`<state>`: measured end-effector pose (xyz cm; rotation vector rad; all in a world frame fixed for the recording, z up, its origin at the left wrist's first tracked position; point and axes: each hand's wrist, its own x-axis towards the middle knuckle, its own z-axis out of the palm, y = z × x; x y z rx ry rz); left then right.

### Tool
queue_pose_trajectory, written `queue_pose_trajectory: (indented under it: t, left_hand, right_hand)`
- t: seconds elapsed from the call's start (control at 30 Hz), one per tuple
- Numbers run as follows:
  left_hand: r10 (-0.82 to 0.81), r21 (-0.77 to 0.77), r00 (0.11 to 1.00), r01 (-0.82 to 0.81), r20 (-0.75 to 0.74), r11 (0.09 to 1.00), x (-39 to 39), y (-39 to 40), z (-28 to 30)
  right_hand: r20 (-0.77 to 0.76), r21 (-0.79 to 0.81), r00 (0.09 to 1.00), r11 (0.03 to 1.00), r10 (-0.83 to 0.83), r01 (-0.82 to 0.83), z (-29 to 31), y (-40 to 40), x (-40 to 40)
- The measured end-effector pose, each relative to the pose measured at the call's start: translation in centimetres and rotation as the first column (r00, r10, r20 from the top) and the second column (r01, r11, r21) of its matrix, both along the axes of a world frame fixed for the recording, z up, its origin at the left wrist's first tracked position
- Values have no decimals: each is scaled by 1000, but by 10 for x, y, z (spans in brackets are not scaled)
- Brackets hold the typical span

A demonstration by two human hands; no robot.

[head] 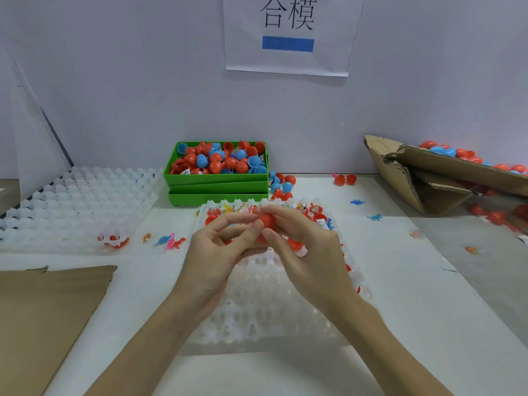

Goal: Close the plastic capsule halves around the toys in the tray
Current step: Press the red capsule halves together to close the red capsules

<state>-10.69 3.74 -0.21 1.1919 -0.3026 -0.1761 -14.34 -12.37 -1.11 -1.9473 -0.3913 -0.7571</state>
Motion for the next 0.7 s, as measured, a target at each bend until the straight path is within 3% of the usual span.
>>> queue_pose_trajectory:
  t: [0.13,0.3,0.7]
  left_hand:
    - [122,158,980,-147,158,976,1,5,2]
    - [141,169,948,-194,284,966,-2,5,2]
    - [258,155,903,-326,345,933,-11,-1,3]
  right_hand:
    - [-117,301,988,952,101,-61,4,-2,1]
    - [-170,513,963,853,208,-94,8,-2,-1]
    - [-83,396,985,912,151,-107,10,1,-3]
